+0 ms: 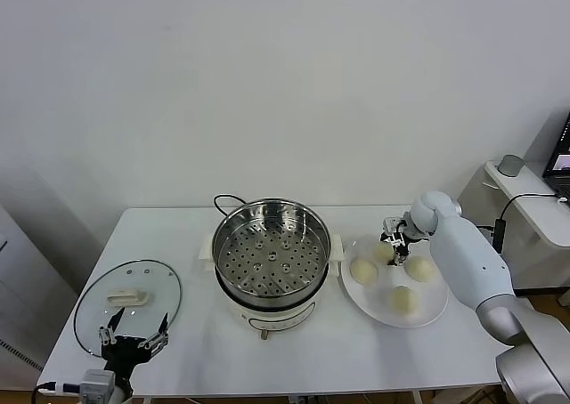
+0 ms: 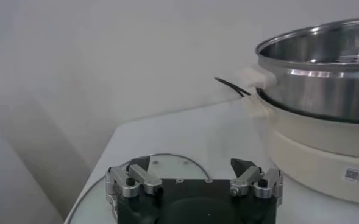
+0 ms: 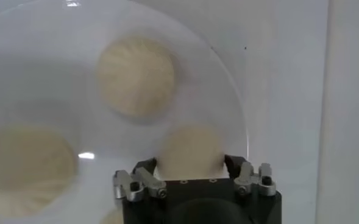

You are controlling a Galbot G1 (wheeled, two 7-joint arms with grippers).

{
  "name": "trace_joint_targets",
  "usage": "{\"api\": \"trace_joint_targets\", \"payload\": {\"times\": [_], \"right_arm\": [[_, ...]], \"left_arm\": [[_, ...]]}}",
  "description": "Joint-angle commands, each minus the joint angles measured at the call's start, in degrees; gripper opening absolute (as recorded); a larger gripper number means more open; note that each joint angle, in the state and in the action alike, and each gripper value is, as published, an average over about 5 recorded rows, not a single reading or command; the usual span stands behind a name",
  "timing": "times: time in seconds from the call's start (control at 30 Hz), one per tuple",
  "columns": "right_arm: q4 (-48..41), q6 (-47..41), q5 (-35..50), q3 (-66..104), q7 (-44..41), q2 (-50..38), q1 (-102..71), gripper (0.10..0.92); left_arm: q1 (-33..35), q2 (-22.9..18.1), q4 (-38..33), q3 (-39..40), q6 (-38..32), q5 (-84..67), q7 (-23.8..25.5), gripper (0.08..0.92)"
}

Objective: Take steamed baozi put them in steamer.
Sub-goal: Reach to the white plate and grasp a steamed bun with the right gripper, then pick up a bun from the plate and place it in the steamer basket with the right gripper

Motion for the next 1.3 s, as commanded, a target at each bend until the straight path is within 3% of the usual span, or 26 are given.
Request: {"api": "trace_joint_targets", "payload": {"times": [0.03,0.17,0.43,0.53,0.77,0.93,1.13,1.3], "right_arm": [[0.36,-0.24,1.68,-0.45,0.3,-0.39,0.67,0.551],[3.83,-1.62,7.68,-4.39,-1.18,-3.05,3.54,0.471],[9.53,-4.89,27.97,-23.9,-8.21,-6.24,21.13,0.458],[6.27,-2.01,35.38,-30.11,-11.0,-2.85,29.65,0.458],[-6.66,14.28,47.75,-41.22,-13.35,10.62,41.87,0.458],[-8.11,21.08,49.58,-45.19,-13.82,15.45,43.36,0.458],[-7.93,35.85,49.31,-48.42,-13.3,17.76,41.66,0.458],[-5.99,43.62,41.71,-46.41,-12.62,19.68,38.7,0.463]], "left_arm": [[0.04,-0.06,0.0,0.05,-0.01,0.06,-0.1,0.823],[-0.01,-0.3,-0.09,0.28,-0.11,0.35,-0.23,0.823],[-0.49,-0.84,-0.34,0.29,-0.03,0.75,-1.0,0.823],[-0.66,-1.31,-0.41,0.23,-0.1,1.03,-1.56,0.823],[-0.85,-1.69,-0.47,-0.26,-0.39,0.87,-2.05,0.823],[-0.86,-1.68,-0.61,-0.78,-0.46,0.66,-2.21,0.823],[-0.65,-1.88,-0.65,-1.31,-0.48,0.61,-2.39,0.823],[-0.64,-2.04,-0.55,-1.5,-0.44,0.63,-2.41,0.823]]}}
